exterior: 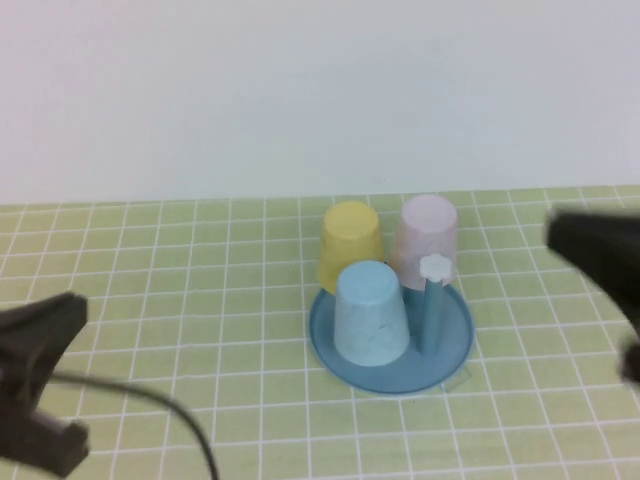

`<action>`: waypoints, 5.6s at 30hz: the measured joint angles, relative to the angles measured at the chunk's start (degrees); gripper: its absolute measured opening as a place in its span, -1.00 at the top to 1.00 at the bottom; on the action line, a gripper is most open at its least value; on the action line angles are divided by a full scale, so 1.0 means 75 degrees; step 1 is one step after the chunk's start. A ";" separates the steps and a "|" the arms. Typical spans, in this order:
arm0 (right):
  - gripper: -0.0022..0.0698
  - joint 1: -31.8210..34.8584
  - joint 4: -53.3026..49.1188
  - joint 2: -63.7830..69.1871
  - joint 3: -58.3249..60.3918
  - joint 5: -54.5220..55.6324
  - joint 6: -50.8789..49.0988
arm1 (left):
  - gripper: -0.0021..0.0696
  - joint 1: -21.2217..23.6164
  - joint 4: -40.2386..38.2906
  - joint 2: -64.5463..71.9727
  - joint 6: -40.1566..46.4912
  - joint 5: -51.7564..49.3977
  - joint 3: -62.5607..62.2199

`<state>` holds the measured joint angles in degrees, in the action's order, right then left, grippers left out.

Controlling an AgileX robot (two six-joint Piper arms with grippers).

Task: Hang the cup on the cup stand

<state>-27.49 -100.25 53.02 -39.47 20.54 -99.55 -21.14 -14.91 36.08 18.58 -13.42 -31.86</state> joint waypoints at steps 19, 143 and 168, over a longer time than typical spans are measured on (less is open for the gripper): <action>0.92 0.0000 -0.0011 -0.5260 0.3486 -0.0628 0.0272 | 0.95 0.0000 0.0374 -0.2100 0.0229 -0.1496 0.0616; 0.94 0.3828 1.4107 -0.7154 0.5432 -0.5536 1.4557 | 0.95 0.3686 0.0266 -0.4897 -0.0818 -0.0722 0.4270; 0.94 0.3861 1.3105 -0.7154 0.5432 -0.5492 1.4601 | 0.95 0.3686 0.0266 -0.4897 -0.0818 -0.0722 0.4270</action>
<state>1.47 -1.97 -0.63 1.27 -20.65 9.96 6.50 -12.91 -0.65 12.44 -18.84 0.17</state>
